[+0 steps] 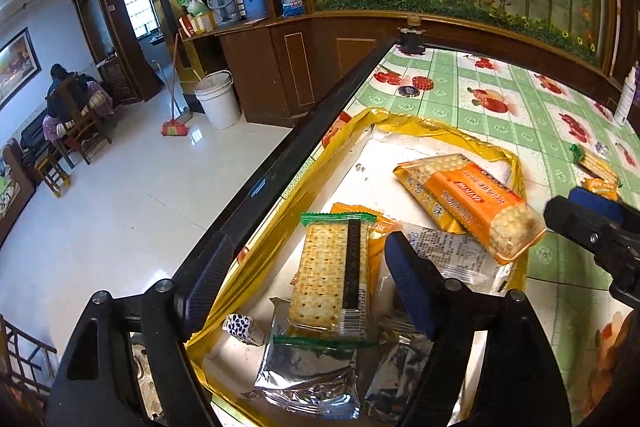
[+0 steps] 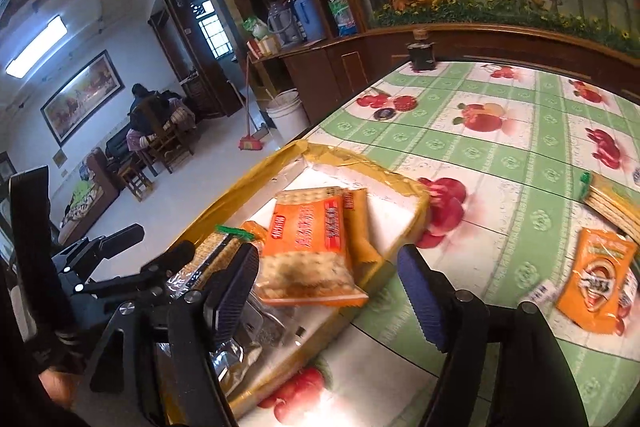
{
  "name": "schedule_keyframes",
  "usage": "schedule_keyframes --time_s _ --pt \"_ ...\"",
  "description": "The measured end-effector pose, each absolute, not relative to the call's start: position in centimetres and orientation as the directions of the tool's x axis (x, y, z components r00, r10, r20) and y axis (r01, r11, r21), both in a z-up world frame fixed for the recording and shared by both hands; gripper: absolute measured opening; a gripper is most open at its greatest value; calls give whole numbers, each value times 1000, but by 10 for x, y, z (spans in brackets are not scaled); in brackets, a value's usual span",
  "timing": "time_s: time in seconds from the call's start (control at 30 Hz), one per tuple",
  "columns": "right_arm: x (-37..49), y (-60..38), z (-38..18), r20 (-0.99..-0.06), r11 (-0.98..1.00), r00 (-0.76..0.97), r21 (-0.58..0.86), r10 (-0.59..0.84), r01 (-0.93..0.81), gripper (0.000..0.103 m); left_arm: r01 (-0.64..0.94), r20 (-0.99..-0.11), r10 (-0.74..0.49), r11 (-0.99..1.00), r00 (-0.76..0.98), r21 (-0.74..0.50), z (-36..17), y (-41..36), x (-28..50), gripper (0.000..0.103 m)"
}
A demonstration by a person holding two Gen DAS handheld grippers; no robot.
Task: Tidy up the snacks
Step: 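Return both grippers from the tray to the remaining snacks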
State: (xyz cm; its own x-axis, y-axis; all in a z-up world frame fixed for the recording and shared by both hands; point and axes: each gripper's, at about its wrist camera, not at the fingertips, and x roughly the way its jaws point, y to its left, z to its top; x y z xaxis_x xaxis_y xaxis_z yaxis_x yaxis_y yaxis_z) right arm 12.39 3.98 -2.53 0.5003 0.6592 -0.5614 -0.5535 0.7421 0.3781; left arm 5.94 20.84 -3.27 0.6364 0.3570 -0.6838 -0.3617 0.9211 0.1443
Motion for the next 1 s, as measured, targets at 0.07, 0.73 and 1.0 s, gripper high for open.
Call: schedule_keyframes --time_s 0.07,0.73,1.0 --pt "123 26 -27 -562 753 512 388 650 -531 74 -354 -684 343 926 644 131 -29 205 58 79" --pt "95 -156 -65 -616 876 635 421 465 -234 74 -26 -731 87 995 677 94 -31 66 72 80" --pt "102 -184 -66 -625 889 645 406 439 -211 73 65 -764 9 996 645 66 -45 29 94 80"
